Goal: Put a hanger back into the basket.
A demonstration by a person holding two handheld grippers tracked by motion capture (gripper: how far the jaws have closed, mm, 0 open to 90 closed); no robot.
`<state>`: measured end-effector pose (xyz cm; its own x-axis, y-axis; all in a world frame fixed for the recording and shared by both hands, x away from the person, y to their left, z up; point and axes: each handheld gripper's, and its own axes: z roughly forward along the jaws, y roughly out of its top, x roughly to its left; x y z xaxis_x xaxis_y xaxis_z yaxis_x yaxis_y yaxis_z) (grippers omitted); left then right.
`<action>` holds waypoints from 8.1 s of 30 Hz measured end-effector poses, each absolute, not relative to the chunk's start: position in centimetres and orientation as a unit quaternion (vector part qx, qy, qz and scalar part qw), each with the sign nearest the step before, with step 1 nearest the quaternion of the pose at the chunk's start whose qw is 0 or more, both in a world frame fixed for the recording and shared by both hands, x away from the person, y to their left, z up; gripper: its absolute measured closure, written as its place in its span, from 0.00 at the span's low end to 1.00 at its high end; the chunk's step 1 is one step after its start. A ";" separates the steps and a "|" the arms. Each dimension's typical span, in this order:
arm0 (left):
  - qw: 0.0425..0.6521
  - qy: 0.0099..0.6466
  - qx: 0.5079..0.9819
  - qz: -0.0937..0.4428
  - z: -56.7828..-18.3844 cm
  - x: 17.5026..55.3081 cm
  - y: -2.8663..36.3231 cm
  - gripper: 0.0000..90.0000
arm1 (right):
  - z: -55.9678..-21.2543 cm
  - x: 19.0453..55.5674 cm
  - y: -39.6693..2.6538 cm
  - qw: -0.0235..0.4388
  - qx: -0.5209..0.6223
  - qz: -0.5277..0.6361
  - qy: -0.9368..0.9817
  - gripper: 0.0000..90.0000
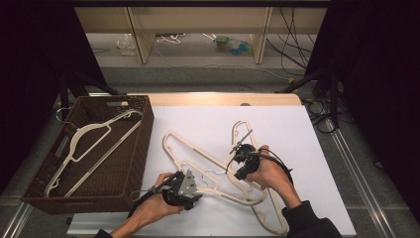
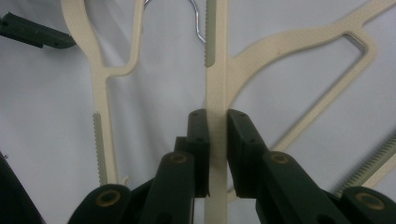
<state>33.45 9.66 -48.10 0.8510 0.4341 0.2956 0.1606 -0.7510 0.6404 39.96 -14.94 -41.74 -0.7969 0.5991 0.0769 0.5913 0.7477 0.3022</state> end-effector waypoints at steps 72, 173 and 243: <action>0.225 0.035 0.972 0.052 -39.5 35.3 4.3 0.86 | -39.8 39.4 -19.0 -0.008 0.325 0.244 0.914 0.69; 0.324 0.051 0.944 0.037 -37.8 36.3 4.5 0.94 | -38.5 35.2 -21.5 0.059 0.139 0.206 0.967 0.90; 0.397 0.443 0.784 0.175 -28.9 40.2 37.2 0.96 | -36.6 33.3 -24.3 0.114 0.296 0.337 0.886 0.32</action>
<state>40.20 37.24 -28.89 0.5455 0.8345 -0.0774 0.5567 -0.2918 0.7778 33.32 -24.34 -36.65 -0.7985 0.6020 -0.0029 0.4481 0.5975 0.6650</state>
